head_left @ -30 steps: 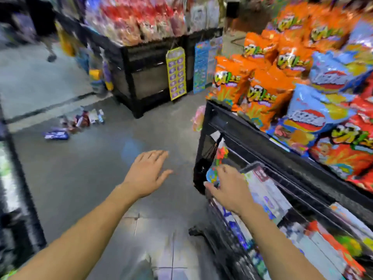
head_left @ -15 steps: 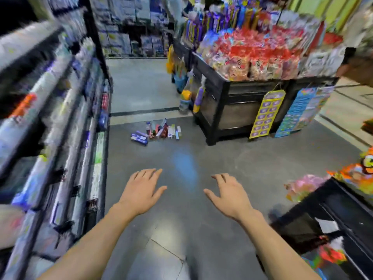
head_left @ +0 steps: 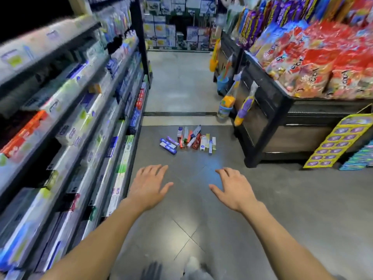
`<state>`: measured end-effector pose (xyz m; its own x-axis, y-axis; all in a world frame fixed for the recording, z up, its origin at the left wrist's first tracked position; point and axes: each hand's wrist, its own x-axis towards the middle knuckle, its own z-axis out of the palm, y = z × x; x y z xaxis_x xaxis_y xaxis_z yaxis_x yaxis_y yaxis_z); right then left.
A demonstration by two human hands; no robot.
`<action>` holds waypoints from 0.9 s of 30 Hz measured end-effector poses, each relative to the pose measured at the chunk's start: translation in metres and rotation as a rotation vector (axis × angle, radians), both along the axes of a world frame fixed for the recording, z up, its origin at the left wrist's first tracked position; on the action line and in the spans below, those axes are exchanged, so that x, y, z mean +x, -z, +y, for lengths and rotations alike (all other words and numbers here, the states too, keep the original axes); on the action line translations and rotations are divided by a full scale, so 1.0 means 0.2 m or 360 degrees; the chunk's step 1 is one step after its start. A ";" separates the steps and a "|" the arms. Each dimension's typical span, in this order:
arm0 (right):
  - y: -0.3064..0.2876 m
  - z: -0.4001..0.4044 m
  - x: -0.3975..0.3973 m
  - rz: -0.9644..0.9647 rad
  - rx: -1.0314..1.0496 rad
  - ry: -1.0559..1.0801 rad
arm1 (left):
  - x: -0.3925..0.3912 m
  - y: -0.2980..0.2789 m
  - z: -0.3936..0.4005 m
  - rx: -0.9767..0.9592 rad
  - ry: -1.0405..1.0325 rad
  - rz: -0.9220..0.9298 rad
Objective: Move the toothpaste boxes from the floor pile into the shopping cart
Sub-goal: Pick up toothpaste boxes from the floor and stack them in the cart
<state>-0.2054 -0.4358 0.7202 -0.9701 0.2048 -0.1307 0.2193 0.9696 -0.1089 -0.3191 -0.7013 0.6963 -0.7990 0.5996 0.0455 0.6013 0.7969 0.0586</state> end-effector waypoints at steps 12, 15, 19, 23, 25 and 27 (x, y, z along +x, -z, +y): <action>0.19 0.41 -1.39 -0.0163 0.0032 -0.0193 | -1.24 0.24 0.25 -0.0052 -0.0262 -0.0094; 0.29 0.48 -1.80 -0.0190 0.0026 -0.0209 | -1.63 0.34 0.31 -0.0070 -0.0286 -0.0134; 0.44 0.56 -2.37 -0.0258 0.0011 -0.0159 | -2.21 0.52 0.40 -0.0097 -0.0256 -0.0232; 0.66 0.67 -2.92 -0.0274 -0.0049 -0.0115 | -2.79 0.73 0.51 -0.0134 -0.0228 -0.0302; 0.82 0.74 -3.17 -0.0299 -0.0053 -0.0110 | -3.04 0.88 0.57 -0.0146 -0.0233 -0.0351; 1.01 0.81 -3.38 -0.0286 -0.0069 -0.0112 | -3.25 1.07 0.62 -0.0132 -0.0249 -0.0371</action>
